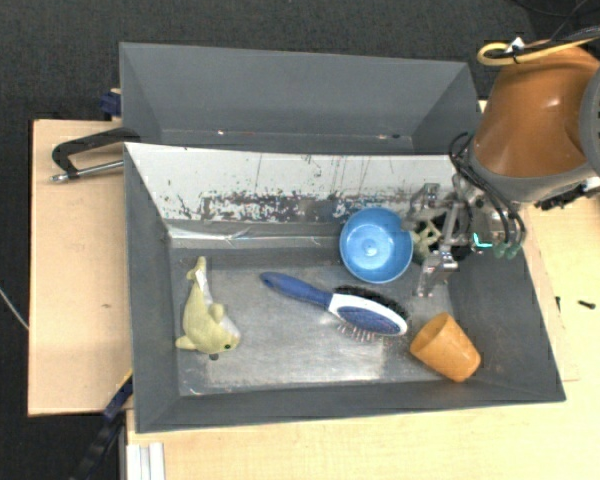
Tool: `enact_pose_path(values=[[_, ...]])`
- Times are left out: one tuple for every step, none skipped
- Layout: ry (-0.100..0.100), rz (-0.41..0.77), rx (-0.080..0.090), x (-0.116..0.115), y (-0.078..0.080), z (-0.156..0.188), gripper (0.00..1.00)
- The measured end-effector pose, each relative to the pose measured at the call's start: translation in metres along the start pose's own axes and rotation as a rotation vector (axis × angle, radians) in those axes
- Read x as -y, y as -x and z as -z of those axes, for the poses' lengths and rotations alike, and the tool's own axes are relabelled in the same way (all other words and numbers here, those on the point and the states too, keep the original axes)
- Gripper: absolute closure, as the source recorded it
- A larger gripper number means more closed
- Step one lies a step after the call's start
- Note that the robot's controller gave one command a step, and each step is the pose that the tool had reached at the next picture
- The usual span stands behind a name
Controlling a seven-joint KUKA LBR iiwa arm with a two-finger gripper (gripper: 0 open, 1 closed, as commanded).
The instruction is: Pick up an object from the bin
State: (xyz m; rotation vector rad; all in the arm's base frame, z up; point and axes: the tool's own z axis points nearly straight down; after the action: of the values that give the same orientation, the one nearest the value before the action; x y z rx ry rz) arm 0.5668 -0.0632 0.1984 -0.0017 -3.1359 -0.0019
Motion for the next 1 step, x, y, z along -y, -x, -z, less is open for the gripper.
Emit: enact_pose_path(values=[[-0.001, -0.032, 0.019, -0.0456, 0.0094, -0.0834, 0.0]])
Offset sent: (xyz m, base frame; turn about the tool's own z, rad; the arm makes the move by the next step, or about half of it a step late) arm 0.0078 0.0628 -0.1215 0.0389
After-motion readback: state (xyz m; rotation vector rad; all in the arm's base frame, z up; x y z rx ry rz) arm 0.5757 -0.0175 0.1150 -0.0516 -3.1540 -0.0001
